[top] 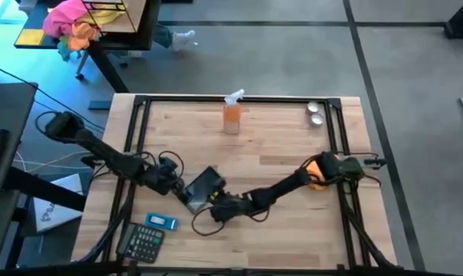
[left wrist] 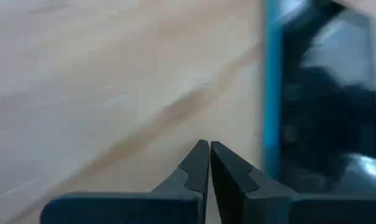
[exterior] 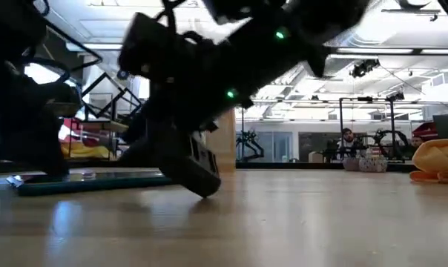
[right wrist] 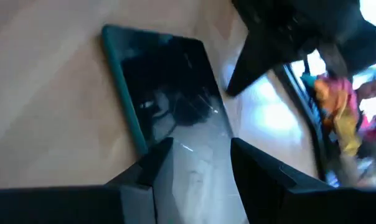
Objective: Apply microfiber cloth
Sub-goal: Spray the tablet using the spray bottle
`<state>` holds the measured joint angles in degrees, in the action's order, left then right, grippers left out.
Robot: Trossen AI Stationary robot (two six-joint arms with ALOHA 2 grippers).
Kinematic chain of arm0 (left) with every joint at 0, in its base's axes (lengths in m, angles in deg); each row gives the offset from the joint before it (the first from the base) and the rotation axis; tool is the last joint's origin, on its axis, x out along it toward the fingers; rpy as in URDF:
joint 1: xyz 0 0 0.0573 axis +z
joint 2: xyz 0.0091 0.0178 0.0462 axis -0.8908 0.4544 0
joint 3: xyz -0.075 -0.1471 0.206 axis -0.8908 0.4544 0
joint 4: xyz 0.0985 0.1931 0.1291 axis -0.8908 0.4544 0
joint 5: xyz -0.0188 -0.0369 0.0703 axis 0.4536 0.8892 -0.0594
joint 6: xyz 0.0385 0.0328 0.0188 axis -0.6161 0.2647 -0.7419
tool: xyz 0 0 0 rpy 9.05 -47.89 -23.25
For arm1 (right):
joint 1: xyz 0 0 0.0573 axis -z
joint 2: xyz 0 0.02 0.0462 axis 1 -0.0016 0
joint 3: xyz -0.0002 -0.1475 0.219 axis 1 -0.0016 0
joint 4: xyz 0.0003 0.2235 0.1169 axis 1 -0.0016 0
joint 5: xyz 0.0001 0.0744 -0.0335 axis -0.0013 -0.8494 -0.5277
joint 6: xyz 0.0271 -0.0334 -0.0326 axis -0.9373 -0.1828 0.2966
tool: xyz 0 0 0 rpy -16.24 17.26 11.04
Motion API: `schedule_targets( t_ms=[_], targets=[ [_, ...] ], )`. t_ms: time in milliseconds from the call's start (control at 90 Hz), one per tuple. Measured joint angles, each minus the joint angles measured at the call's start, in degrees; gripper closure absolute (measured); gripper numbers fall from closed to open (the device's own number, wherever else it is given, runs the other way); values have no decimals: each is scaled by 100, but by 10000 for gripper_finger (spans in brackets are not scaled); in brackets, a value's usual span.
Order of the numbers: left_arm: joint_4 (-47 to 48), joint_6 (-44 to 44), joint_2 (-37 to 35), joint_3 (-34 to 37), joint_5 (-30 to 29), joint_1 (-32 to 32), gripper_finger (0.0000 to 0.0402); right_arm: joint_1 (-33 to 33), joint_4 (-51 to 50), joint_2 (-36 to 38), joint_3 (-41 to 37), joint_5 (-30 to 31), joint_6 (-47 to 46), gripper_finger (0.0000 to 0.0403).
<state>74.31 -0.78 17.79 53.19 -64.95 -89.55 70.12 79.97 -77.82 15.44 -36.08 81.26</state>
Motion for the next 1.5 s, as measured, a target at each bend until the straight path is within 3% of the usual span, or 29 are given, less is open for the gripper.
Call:
schedule_targets(
  t_ms=[267, 567, 667, 789, 978, 1133, 1300, 1500],
  targets=[
    [-908, -1028, 362, -1, 397, -4, 402, 25, -2737, 68, 1066, -711, -420, 274],
    [-1093, -3146, 397, 4, 439, -14, 378, -160, -3848, 178, 1227, -1079, -546, 274],
    [-1510, -4239, 446, 14, 521, -31, 350, -296, -4161, 355, 1199, -1238, -712, 274],
    [-2188, -6203, 667, 7, 501, -67, 312, -425, -4402, 461, 1192, -1310, -1001, 274],
    [-3265, -8472, 1396, 7, 362, 90, 266, -667, -4822, 471, 1197, -933, -1768, 274],
    [-3851, -8778, 2073, -282, 352, 367, 248, -940, -4965, 672, 1192, -621, -2379, 274],
    [-3951, -8791, 2870, -860, 883, 648, 245, -994, -5345, 668, 928, -686, -3168, 274],
    [-3967, -9238, 3443, -1388, 964, 670, 245, -1066, -3970, 716, 25, 138, -2948, 274]
  ],
)
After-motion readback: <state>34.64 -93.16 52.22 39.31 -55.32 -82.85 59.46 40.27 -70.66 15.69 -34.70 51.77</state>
